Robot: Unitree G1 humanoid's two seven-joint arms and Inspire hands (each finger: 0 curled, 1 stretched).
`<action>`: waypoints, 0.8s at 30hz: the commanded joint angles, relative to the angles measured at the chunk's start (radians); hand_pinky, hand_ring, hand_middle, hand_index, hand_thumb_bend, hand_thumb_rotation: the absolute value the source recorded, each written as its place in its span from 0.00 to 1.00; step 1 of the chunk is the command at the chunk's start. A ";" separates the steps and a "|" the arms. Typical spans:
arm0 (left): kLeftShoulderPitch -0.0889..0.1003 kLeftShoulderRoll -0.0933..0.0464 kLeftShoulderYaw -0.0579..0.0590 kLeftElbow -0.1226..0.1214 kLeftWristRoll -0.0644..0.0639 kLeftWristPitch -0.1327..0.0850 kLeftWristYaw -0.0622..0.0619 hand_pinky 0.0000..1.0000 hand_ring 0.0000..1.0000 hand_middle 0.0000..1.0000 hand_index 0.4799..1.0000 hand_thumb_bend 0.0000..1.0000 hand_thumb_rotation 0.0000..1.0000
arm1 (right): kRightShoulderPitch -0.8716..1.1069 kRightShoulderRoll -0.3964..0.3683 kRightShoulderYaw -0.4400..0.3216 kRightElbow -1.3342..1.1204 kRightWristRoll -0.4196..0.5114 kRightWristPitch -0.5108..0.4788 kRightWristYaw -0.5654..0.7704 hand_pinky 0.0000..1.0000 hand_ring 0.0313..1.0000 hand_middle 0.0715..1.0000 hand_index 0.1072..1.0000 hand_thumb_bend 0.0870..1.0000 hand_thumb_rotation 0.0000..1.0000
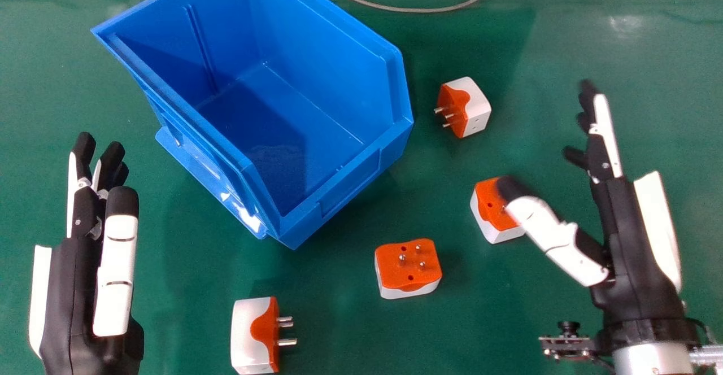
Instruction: Pick all objects and put in blue box
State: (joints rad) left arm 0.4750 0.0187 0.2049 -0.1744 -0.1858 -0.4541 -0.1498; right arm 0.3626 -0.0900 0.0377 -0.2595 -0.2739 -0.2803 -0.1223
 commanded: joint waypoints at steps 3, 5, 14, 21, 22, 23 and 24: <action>0.010 0.013 0.005 -0.020 -0.009 -0.003 -0.008 1.00 1.00 1.00 1.00 0.68 0.94 | 0.007 0.028 -0.005 -0.034 0.091 0.014 0.028 1.00 1.00 1.00 1.00 0.39 1.00; 0.010 0.013 0.006 -0.019 -0.006 -0.005 -0.006 1.00 1.00 1.00 1.00 0.68 0.95 | 0.011 0.035 -0.007 -0.044 0.108 0.028 0.035 1.00 1.00 1.00 1.00 0.44 1.00; 0.011 0.013 0.006 -0.017 -0.010 -0.006 -0.008 1.00 1.00 1.00 1.00 0.69 0.95 | 0.016 0.036 -0.012 -0.054 0.100 0.034 0.037 1.00 1.00 1.00 1.00 0.51 1.00; 0.014 0.011 0.006 -0.025 -0.009 0.003 -0.003 1.00 1.00 1.00 1.00 0.69 0.93 | 0.000 0.004 -0.016 -0.027 0.018 -0.014 0.022 1.00 1.00 1.00 1.00 0.46 1.00; 0.014 0.011 0.006 -0.025 -0.009 0.002 -0.003 1.00 1.00 1.00 1.00 0.69 0.93 | -0.003 -0.001 -0.016 -0.022 0.003 -0.017 0.019 1.00 1.00 1.00 1.00 0.45 1.00; 0.014 0.010 0.006 -0.023 -0.010 0.000 -0.002 1.00 1.00 1.00 1.00 0.69 0.92 | -0.008 -0.011 -0.016 -0.017 -0.021 -0.014 0.017 1.00 1.00 1.00 1.00 0.45 1.00; 0.013 0.009 0.006 -0.022 -0.011 -0.002 -0.002 1.00 1.00 1.00 1.00 0.69 0.92 | -0.013 -0.022 -0.015 -0.014 -0.050 -0.007 0.014 1.00 1.00 1.00 1.00 0.44 1.00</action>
State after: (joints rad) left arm 0.4820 0.0217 0.2068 -0.1774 -0.1944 -0.4463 -0.1506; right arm 0.3647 -0.0908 0.0308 -0.2722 -0.2931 -0.2725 -0.0955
